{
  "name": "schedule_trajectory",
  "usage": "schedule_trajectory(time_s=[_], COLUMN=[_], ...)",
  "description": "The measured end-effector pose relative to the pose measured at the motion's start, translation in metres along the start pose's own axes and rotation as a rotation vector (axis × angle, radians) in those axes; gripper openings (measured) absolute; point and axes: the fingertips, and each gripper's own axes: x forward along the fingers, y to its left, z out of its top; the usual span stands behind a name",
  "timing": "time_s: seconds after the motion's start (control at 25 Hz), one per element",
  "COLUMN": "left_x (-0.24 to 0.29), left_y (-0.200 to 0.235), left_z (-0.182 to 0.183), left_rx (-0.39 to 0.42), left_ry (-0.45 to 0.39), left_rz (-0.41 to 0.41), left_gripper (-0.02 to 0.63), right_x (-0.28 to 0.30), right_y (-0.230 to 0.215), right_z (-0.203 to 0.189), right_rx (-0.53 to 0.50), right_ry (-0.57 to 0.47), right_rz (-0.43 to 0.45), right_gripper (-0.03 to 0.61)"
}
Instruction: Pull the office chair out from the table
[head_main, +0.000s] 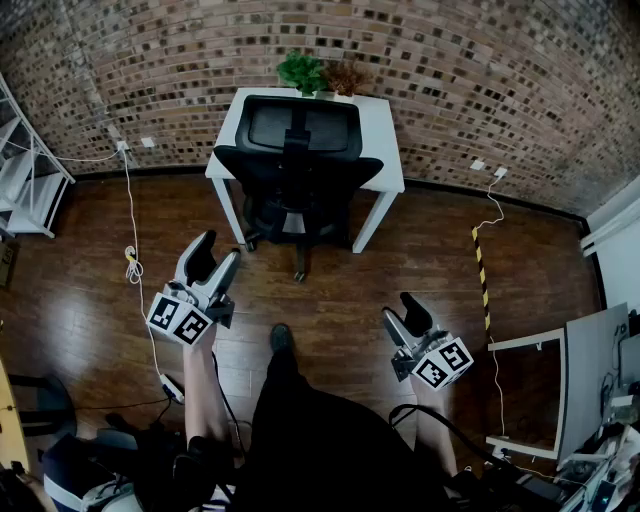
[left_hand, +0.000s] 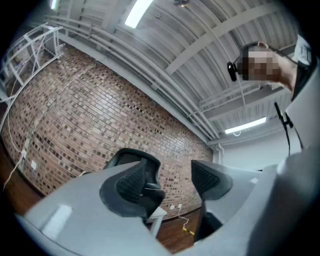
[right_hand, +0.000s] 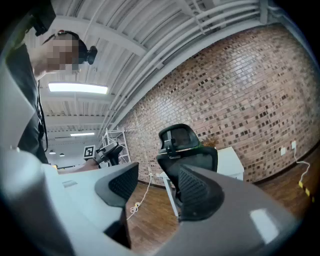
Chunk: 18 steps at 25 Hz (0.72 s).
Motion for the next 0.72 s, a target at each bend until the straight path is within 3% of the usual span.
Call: schedule_trajectory(time_s=[0.12,0.24,0.44,0.64,0.72], left_x=[0.050,0.105,0.195,0.264,0.271], left_y=[0.081,0.162,0.267,0.339,0.337], left_z=[-0.009,-0.036,-0.117,-0.196,-0.207], left_rx=[0.067,0.093,0.161,0.065,0.076], left_ry=[0.098,0.205,0.387,0.616,0.680], left_rz=[0.028,0.003,-0.128,-0.292,-0.340], left_gripper=[0.497,0.571,0.594,0.592,0.561], right_x=[0.074,0.155,0.288,0.402,0.422], right_y=[-0.033,-0.078,-0.182,-0.287,-0.305], right_z=[-0.003,0.000,-0.015,-0.029,-0.035], right_rx=[-0.022,-0.074,-0.115,-0.071,-0.018], right_ry=[0.035,0.056,0.102,0.200,0.222], right_rz=[-0.007,-0.009,0.002,-0.019,0.046], right_gripper=[0.280,0.306,0.367,0.428,0.432])
